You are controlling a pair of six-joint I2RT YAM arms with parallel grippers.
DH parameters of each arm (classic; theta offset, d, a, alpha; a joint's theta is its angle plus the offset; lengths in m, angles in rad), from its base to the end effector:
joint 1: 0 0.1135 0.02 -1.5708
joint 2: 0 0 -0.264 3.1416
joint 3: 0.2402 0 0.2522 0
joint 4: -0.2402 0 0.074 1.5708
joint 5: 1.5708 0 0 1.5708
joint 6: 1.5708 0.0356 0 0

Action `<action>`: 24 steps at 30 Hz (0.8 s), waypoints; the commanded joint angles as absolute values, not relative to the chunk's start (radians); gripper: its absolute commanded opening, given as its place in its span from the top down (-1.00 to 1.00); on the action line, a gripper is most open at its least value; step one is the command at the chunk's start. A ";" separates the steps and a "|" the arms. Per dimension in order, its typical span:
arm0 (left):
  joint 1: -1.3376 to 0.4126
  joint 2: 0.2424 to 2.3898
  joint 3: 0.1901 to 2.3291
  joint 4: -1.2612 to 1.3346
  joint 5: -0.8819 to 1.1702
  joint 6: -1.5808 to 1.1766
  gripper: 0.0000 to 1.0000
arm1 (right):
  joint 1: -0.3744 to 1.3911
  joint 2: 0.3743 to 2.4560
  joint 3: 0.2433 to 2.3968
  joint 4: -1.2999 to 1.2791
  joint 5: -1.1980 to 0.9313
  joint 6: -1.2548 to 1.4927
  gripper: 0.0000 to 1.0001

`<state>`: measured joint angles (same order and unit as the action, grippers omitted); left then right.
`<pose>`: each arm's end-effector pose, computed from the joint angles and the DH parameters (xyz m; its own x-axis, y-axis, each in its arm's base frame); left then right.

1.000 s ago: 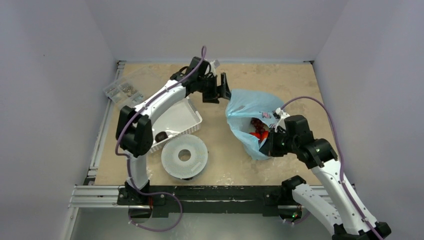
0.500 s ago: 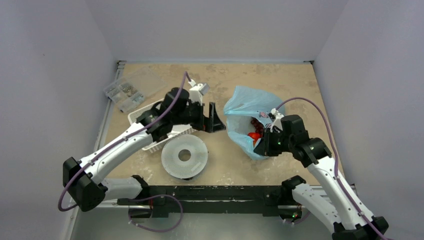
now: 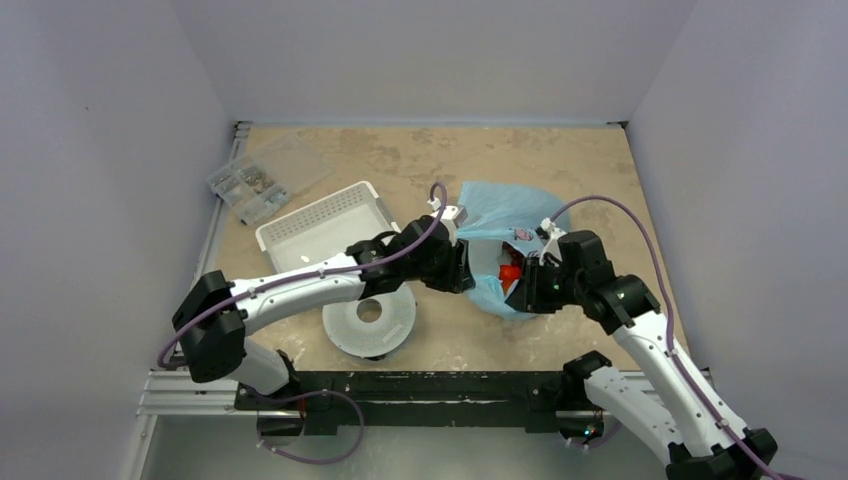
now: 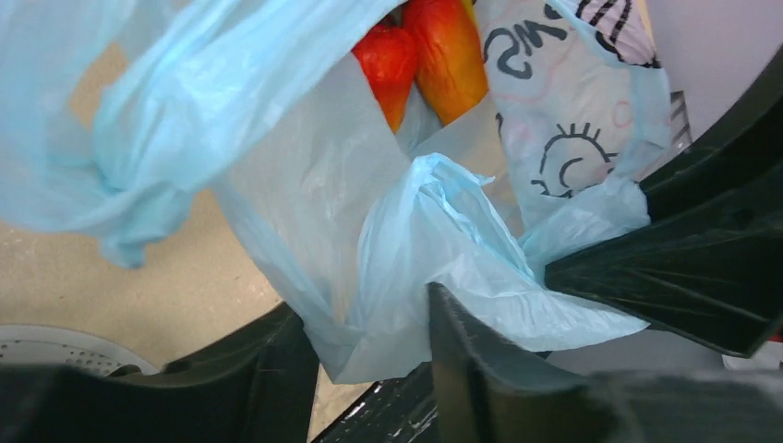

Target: Take the fake fruits out of the plastic bag

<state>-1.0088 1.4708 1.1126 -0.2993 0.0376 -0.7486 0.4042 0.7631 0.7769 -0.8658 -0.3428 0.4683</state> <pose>0.1752 -0.2807 0.2795 -0.8249 0.0336 -0.5643 0.4095 0.7237 -0.5556 0.1278 0.0677 0.2784 -0.8765 0.0875 -0.4734 -0.1998 0.8286 0.5230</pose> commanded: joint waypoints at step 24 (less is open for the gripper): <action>-1.161 1.480 0.950 -0.048 -0.036 -0.859 0.81 | 0.410 0.913 1.010 -0.913 0.273 0.536 -0.98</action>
